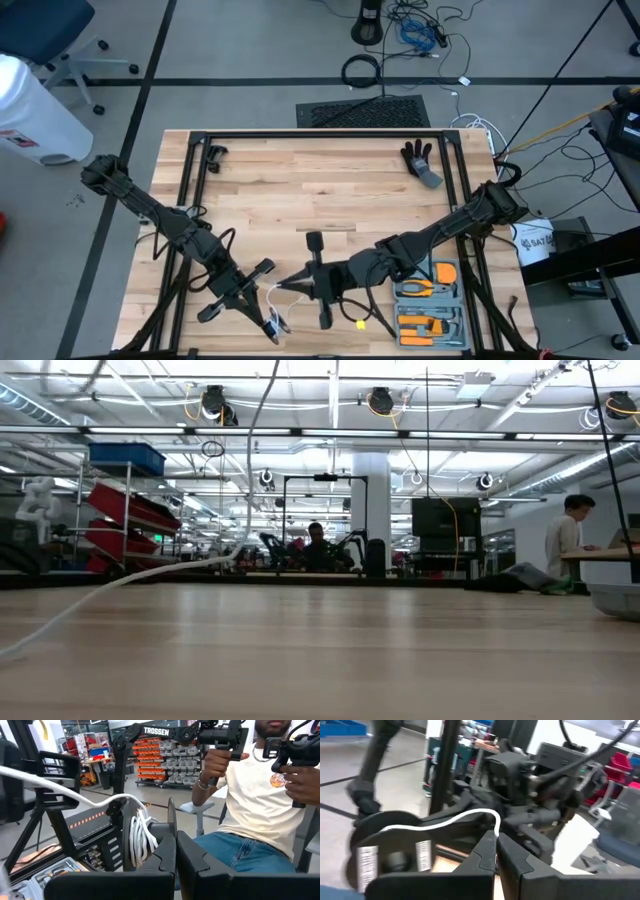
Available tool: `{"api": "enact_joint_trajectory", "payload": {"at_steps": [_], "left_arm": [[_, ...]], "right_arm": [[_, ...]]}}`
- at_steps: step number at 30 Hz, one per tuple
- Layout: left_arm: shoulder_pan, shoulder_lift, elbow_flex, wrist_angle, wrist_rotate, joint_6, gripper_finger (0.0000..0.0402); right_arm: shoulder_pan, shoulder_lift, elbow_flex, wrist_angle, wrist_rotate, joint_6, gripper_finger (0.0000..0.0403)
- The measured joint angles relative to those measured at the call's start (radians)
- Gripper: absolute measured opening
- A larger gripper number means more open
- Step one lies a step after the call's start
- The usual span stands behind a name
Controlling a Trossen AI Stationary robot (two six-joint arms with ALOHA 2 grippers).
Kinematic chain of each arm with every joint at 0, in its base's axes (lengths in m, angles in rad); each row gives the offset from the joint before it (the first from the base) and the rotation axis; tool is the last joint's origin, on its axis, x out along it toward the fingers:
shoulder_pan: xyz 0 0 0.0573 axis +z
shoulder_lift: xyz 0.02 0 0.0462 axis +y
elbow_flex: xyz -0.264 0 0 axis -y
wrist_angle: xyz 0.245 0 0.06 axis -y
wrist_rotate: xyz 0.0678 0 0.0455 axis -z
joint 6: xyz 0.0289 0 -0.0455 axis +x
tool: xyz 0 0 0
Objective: Coil cords
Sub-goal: Coil the white cable wire onto the spool
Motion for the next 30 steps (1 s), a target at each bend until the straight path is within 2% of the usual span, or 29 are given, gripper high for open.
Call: {"api": "enact_joint_trajectory", "payload": {"at_steps": [4,10,25,30], "left_arm": [[0.002,0.0,0.0,0.0,-0.001,0.002,0.0002],[0.025,0.0,0.0,0.0,-0.003,-0.003,0.0002],[0.027,0.014,0.0,0.021,-0.002,-0.006,0.0002],[0.027,0.014,0.0,0.043,0.001,-0.003,0.0002]], "right_arm": [[-0.001,0.0,0.0,-0.001,-0.007,0.0,0.0],[-0.008,0.018,0.0,0.045,-0.083,-0.011,0.0],[-0.042,0.045,0.0,-0.017,-0.084,0.012,0.0],[-0.047,0.045,0.0,-0.03,-0.205,0.028,0.0]]}}
